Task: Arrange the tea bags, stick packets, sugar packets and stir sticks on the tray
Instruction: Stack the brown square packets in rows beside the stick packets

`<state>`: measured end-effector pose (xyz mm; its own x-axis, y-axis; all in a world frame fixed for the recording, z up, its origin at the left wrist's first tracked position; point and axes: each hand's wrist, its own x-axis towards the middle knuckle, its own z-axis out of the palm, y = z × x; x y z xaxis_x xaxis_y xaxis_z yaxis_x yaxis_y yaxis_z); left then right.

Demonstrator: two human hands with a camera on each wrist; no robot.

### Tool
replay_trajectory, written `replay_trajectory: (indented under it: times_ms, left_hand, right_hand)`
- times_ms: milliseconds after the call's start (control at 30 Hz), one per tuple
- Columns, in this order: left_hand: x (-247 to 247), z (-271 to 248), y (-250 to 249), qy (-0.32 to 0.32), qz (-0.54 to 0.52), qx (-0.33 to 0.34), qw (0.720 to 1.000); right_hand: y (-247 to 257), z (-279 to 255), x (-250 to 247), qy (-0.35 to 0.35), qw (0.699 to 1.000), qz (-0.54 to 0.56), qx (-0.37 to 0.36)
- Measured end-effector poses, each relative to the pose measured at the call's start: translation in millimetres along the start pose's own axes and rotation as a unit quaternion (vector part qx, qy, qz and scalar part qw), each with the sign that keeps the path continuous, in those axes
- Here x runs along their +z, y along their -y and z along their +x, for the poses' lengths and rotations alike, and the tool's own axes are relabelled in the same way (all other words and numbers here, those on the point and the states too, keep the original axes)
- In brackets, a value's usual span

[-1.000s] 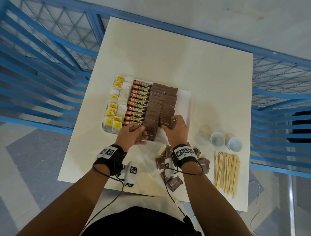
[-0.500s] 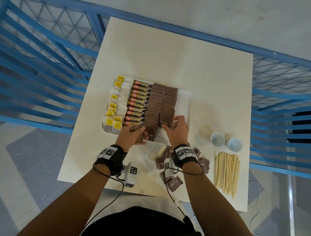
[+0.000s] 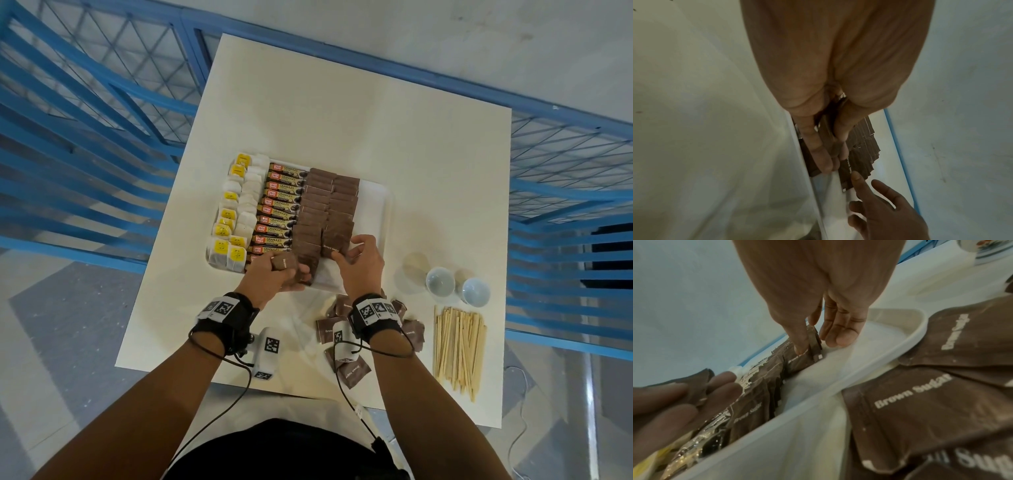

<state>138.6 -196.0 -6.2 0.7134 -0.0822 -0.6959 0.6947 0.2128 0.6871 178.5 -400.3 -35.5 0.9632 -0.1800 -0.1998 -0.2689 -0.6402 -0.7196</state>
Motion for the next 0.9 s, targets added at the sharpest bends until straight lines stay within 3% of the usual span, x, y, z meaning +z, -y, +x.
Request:
replay_trajectory:
  times_ms: [167, 433, 567, 767, 900]
  left_hand:
    - [1, -1, -2, 0.013, 0.000, -0.009, 1.000]
    - [12, -7, -10, 0.032, 0.039, -0.007, 0.999]
    - [14, -6, -10, 0.027, 0.076, -0.014, 0.997]
    - [15, -3, -6, -0.045, 0.098, 0.014, 0.994]
    - [17, -1, -1, -0.071, 0.047, 0.024, 0.996]
  right_hand:
    - [9, -8, -9, 0.013, 1.000, 0.005, -0.015]
    - [34, -9, -12, 0.205, 0.976, 0.038, -0.064]
    - [35, -7, -14, 0.211, 0.974, 0.043, -0.068]
    - [37, -8, -18, 0.204, 0.976, 0.055, -0.061]
    - [29, -16, -11, 0.259, 0.965, 0.028, -0.014]
